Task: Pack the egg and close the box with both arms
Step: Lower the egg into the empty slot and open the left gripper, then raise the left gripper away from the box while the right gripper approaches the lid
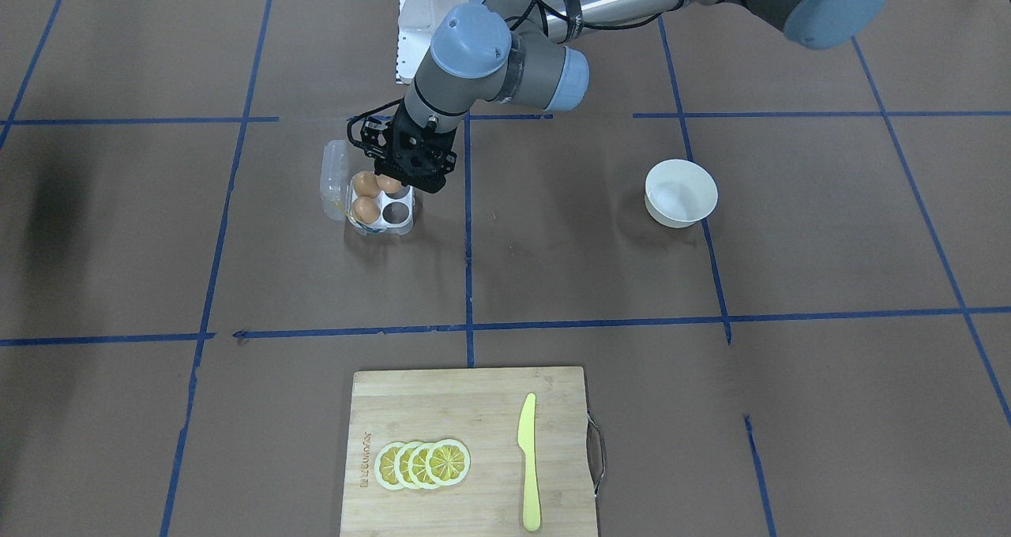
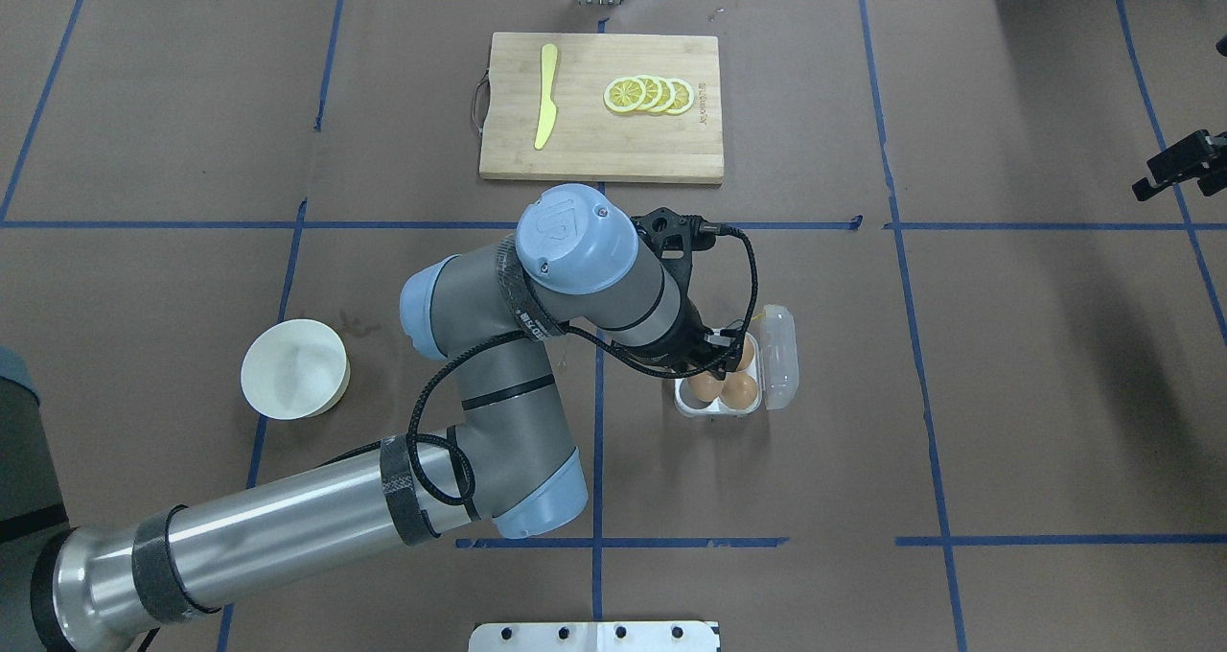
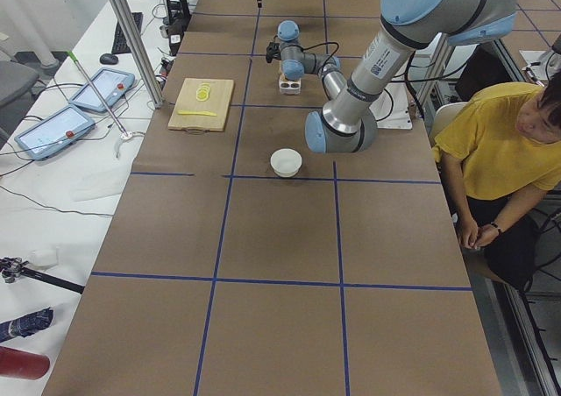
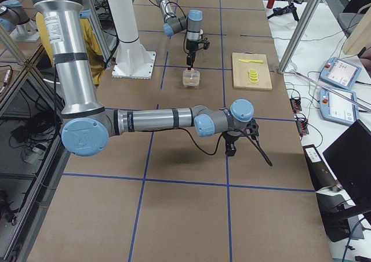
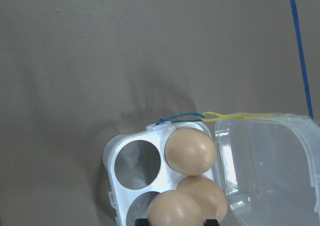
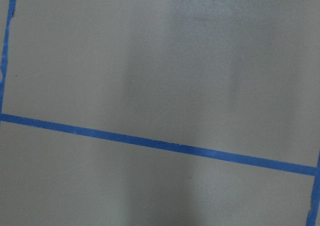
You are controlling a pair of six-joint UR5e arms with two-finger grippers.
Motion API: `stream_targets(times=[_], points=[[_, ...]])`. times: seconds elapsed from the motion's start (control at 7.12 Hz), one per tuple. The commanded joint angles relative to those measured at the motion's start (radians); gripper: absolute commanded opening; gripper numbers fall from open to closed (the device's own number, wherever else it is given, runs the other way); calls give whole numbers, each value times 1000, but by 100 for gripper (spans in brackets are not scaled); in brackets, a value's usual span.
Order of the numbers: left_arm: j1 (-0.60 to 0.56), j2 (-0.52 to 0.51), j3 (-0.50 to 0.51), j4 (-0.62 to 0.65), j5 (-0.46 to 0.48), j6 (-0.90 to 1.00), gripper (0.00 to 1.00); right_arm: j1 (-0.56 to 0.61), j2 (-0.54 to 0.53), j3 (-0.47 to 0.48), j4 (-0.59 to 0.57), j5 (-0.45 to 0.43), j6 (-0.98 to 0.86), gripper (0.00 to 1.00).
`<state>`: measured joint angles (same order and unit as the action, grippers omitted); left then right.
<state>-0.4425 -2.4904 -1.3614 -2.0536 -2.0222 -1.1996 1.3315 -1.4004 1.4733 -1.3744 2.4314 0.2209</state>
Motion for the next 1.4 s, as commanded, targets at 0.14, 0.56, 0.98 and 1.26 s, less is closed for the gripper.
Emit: stream_targets(times=[0.14, 0.56, 0.98, 1.26], points=[[1, 4, -1, 0, 0, 3, 38, 0, 0, 1, 0, 0, 0, 100], [1, 8, -2, 0, 20, 6, 99, 0, 0, 2, 0, 0, 0, 100], [-46, 30, -39, 21, 13, 3, 99, -17, 3, 25, 47, 0, 100, 100], [-186, 211, -192, 26, -97, 113, 97, -162, -3, 47, 311, -36, 479, 100]])
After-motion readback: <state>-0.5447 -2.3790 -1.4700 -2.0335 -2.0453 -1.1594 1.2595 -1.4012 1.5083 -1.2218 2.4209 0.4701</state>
